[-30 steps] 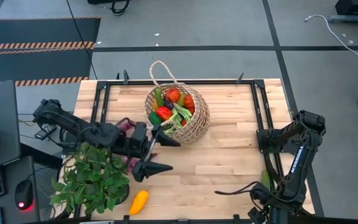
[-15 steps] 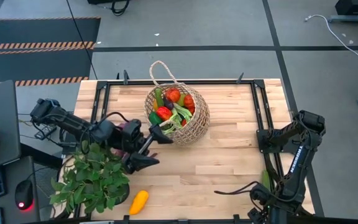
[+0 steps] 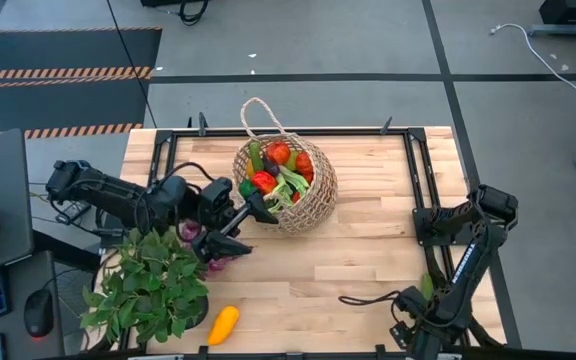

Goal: Build produce basket
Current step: Put the cucumber into the brown basket

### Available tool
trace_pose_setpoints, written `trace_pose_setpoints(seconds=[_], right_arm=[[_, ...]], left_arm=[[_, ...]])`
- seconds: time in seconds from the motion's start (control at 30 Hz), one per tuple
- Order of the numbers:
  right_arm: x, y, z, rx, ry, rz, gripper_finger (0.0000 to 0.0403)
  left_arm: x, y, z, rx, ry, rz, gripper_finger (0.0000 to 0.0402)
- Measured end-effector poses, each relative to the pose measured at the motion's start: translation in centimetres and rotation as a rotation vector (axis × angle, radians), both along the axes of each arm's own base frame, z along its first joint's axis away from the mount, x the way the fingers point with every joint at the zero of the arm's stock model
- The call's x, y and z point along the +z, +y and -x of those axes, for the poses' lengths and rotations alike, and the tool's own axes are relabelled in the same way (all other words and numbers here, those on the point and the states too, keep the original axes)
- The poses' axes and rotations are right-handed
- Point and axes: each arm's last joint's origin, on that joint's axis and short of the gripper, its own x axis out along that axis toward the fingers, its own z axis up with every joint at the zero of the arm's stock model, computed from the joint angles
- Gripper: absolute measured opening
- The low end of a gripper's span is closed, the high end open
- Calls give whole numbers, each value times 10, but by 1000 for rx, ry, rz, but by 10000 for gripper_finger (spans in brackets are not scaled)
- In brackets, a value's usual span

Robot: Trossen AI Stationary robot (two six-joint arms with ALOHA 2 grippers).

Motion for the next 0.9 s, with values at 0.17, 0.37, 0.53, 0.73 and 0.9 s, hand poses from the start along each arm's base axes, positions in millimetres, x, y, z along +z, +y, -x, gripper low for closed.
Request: trace_pose_setpoints(seconds=[0.17, 0.37, 0.53, 0.73, 0.9], right_arm=[[-16, -7, -2, -20, 41, 15, 366], [-26, -20, -4, 57, 109, 22, 359], [-24, -31, -8, 258, 191, -36, 349], [-24, -38, -14, 407, 198, -98, 348], [-24, -39, -14, 519, 165, -104, 348]], left_arm=[[-2, 0, -1, -4, 35, -14, 396], [-3, -1, -1, -40, 54, 7, 396], [-3, -1, 0, -56, 57, 8, 396], [-4, -2, -1, -63, 62, 4, 396], [-4, -5, 0, -74, 63, 3, 396]])
